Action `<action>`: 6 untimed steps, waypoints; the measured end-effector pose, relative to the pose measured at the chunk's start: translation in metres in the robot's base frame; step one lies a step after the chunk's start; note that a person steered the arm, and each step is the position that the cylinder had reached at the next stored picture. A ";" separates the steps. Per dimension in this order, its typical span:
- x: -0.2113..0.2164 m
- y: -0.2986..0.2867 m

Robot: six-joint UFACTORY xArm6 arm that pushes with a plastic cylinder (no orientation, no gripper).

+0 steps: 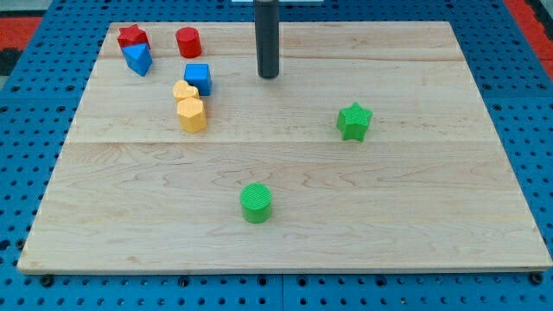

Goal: Slide the yellow hexagon along with yellow heart towards the red circle

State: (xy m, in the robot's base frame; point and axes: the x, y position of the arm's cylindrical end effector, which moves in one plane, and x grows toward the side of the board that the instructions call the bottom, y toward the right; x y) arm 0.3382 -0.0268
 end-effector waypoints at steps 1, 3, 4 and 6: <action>-0.003 -0.090; -0.036 -0.054; 0.050 -0.021; 0.047 -0.132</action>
